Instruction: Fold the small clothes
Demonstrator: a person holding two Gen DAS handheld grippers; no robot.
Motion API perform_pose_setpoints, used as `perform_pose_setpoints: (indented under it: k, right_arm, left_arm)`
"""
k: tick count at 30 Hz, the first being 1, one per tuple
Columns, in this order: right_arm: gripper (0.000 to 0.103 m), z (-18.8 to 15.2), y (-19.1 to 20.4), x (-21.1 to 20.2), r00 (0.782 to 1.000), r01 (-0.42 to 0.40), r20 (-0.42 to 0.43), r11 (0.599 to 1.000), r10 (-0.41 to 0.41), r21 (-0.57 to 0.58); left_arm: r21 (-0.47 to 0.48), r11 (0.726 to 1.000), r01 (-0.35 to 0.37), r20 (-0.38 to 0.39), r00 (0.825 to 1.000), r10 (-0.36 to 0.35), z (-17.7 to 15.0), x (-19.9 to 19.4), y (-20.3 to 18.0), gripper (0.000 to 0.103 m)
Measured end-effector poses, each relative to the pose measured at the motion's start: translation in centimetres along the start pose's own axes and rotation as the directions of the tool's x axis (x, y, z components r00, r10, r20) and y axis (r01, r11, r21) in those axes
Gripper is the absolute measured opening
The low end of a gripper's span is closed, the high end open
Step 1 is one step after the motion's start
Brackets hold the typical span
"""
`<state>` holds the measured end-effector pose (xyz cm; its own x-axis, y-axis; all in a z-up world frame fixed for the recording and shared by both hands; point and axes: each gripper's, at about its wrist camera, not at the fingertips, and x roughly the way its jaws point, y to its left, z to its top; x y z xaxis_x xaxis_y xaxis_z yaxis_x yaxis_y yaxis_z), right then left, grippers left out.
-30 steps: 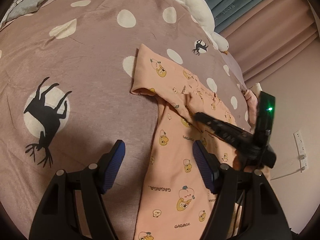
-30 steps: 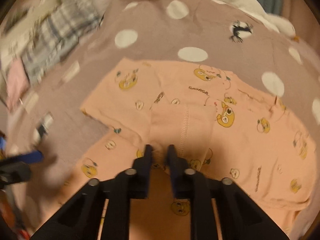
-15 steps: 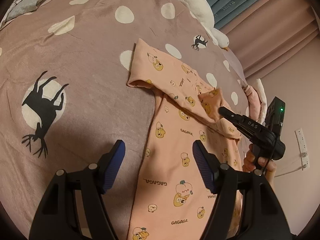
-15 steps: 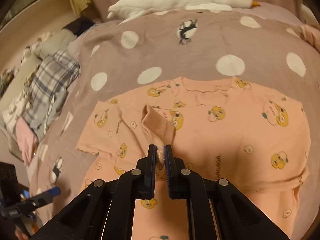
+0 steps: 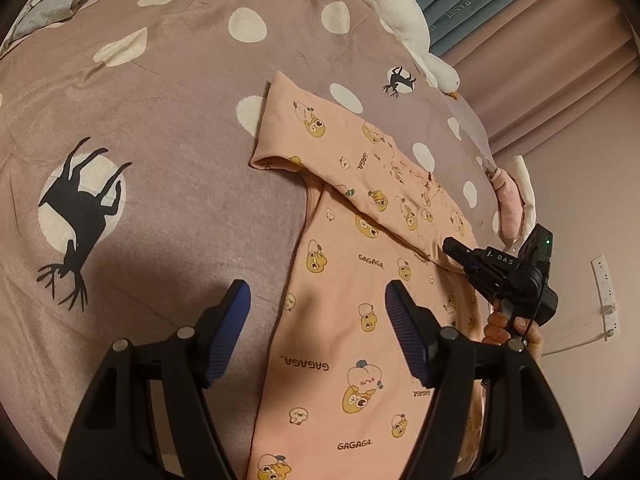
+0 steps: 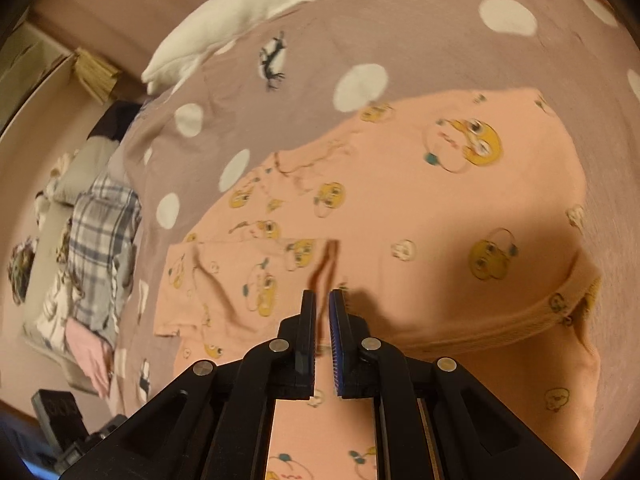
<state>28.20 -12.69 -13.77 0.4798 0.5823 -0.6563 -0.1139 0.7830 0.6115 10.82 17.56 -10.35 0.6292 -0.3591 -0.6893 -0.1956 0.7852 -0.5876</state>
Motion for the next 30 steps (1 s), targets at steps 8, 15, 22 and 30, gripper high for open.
perform_pose_setpoints:
  k: [8, 15, 22, 30]
  right_arm:
    - [0.01, 0.3, -0.1, -1.3, 1.0, -0.003, 0.021, 1.0, 0.003, -0.002]
    - [0.035, 0.9, 1.6, -1.5, 1.0, -0.003, 0.024, 0.993, 0.006, -0.116]
    - [0.044, 0.8, 1.8, 1.9, 0.998, 0.03, -0.046, 0.992, -0.036, -0.119]
    - [0.014, 0.4, 4.5, 3.7, 0.988, 0.128, -0.044, 0.955, -0.145, -0.268]
  left_arm:
    - [-0.005, 1.0, -0.002, -0.004, 1.0, 0.002, 0.0, 0.1, 0.1, 0.07]
    - [-0.007, 1.0, 0.002, -0.017, 1.0, -0.003, -0.1, 0.7, 0.0, 0.07]
    - [-0.003, 1.0, 0.001, -0.026, 1.0, -0.001, -0.2, 1.0, -0.1, 0.07]
    - [-0.015, 1.0, -0.01, -0.029, 1.0, 0.009, -0.2, 1.0, 0.3, 0.07]
